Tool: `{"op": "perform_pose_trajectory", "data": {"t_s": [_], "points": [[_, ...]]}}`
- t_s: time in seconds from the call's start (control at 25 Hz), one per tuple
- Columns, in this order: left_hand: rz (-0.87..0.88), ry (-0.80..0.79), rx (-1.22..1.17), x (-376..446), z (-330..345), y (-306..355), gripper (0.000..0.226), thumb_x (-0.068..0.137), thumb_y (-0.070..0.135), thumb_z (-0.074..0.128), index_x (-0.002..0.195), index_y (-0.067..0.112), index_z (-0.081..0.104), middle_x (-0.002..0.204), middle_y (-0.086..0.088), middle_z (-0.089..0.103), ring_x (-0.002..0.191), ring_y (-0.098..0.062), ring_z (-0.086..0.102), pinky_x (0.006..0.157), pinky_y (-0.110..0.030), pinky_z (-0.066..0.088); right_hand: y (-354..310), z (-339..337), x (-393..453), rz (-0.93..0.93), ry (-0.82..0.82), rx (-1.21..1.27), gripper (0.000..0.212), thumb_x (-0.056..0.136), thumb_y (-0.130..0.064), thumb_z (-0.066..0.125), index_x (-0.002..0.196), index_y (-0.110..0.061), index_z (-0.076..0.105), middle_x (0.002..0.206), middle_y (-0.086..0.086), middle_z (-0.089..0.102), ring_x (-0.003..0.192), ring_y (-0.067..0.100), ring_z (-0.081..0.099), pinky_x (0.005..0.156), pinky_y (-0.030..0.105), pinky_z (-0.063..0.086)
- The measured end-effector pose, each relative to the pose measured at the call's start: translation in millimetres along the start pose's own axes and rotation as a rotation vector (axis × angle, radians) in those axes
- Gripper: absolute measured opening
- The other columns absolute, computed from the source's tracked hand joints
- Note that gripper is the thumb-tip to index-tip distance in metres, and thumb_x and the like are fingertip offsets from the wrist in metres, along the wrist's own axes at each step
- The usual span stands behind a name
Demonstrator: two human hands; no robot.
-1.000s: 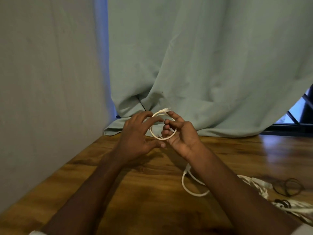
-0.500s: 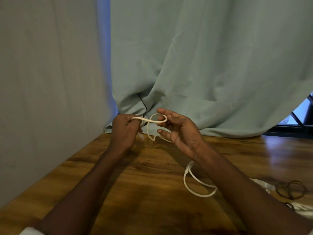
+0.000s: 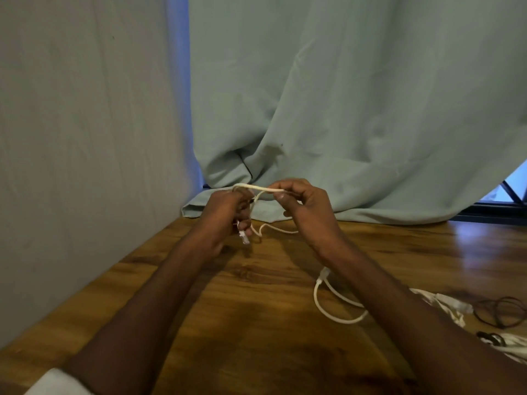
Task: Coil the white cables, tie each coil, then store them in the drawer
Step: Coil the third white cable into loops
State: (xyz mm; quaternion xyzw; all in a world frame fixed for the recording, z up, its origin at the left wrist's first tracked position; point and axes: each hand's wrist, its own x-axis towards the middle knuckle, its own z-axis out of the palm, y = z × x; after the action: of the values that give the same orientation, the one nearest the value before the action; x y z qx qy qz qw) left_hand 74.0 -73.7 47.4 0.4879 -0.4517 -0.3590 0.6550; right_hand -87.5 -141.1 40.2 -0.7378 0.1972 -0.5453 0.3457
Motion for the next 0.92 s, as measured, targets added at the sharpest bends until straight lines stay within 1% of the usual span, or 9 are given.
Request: {"op": "perform_pose_trajectory", "data": {"t_s": [0.12, 0.2, 0.36, 0.52, 0.6, 0.68, 0.72, 0.84, 0.92], "points": [[-0.031, -0.410, -0.339, -4, -14, 6, 0.043, 0.100, 0.023, 0.056, 0.061, 0.021, 0.039, 0.053, 0.004, 0.028, 0.048, -0.014, 0.031, 0.055, -0.032, 0.040, 2, -8, 5, 0.146, 0.096, 0.219, 0.020, 0.103, -0.015, 0.061, 0.114, -0.017, 0.078, 0.110, -0.002, 0.079, 0.109, 0.011, 0.071, 0.095, 0.035, 0.055], [-0.001, -0.600, -0.535, -8, -20, 12, 0.034, 0.103, 0.028, 0.050, 0.070, 0.019, 0.045, 0.055, 0.006, 0.027, 0.048, -0.011, 0.026, 0.050, -0.027, 0.035, 0, -10, 4, 0.275, 0.090, 0.411, 0.020, 0.105, -0.020, 0.057, 0.114, -0.016, 0.076, 0.104, 0.001, 0.079, 0.108, 0.018, 0.074, 0.096, 0.038, 0.055], [0.058, -0.763, -0.685, -11, -21, 16, 0.030, 0.106, 0.034, 0.043, 0.099, 0.013, 0.063, 0.055, 0.006, 0.045, 0.048, -0.010, 0.036, 0.046, -0.025, 0.025, -10, 0, -5, 0.483, 0.046, 0.716, 0.020, 0.106, -0.020, 0.057, 0.112, -0.009, 0.073, 0.081, 0.004, 0.068, 0.078, 0.019, 0.072, 0.082, 0.041, 0.062], [0.143, -0.659, -0.784, -7, -23, 21, 0.038, 0.105, 0.027, 0.046, 0.130, 0.004, 0.063, 0.084, 0.001, 0.067, 0.070, -0.011, 0.062, 0.047, -0.019, 0.038, -13, 16, -16, 0.457, -0.111, 0.266, 0.026, 0.109, -0.023, 0.051, 0.110, -0.008, 0.072, 0.074, 0.010, 0.068, 0.055, 0.018, 0.065, 0.049, 0.028, 0.053], [0.170, -0.522, -0.814, -2, -23, 21, 0.043, 0.108, 0.031, 0.041, 0.129, 0.003, 0.066, 0.116, -0.010, 0.074, 0.103, -0.021, 0.073, 0.071, -0.024, 0.061, -16, 23, -21, 0.323, -0.229, -0.123, 0.027, 0.109, -0.028, 0.050, 0.105, -0.013, 0.072, 0.064, 0.005, 0.069, 0.046, 0.013, 0.062, 0.045, 0.024, 0.045], [0.203, -0.441, -0.783, 3, -24, 18, 0.047, 0.112, 0.035, 0.034, 0.128, 0.003, 0.064, 0.142, -0.021, 0.063, 0.133, -0.032, 0.061, 0.105, -0.037, 0.055, -21, 30, -27, 0.189, -0.336, -0.427, 0.030, 0.109, -0.033, 0.049, 0.099, -0.017, 0.073, 0.062, -0.001, 0.067, 0.048, 0.006, 0.060, 0.047, 0.022, 0.040], [0.216, -0.406, -0.744, 5, -25, 16, 0.047, 0.112, 0.035, 0.032, 0.128, 0.002, 0.062, 0.146, -0.023, 0.058, 0.138, -0.034, 0.057, 0.113, -0.040, 0.048, -23, 33, -29, 0.126, -0.377, -0.527, 0.033, 0.109, -0.035, 0.049, 0.098, -0.017, 0.074, 0.065, -0.002, 0.066, 0.054, 0.006, 0.060, 0.049, 0.023, 0.037], [0.264, -0.305, -0.567, 11, -29, 7, 0.048, 0.113, 0.030, 0.031, 0.138, -0.005, 0.054, 0.149, -0.024, 0.056, 0.140, -0.033, 0.054, 0.123, -0.044, 0.036, -29, 35, -30, -0.016, -0.456, -0.616, 0.041, 0.108, -0.041, 0.050, 0.084, -0.018, 0.076, 0.065, -0.002, 0.065, 0.056, 0.009, 0.058, 0.054, 0.027, 0.035], [0.345, -0.247, -0.288, 11, -27, 1, 0.048, 0.113, 0.025, 0.031, 0.142, -0.007, 0.052, 0.148, -0.020, 0.058, 0.141, -0.028, 0.054, 0.124, -0.043, 0.035, -30, 31, -30, -0.096, -0.562, -0.680, 0.042, 0.106, -0.044, 0.052, 0.072, -0.024, 0.068, 0.061, -0.004, 0.062, 0.054, 0.008, 0.055, 0.054, 0.029, 0.036]]}}
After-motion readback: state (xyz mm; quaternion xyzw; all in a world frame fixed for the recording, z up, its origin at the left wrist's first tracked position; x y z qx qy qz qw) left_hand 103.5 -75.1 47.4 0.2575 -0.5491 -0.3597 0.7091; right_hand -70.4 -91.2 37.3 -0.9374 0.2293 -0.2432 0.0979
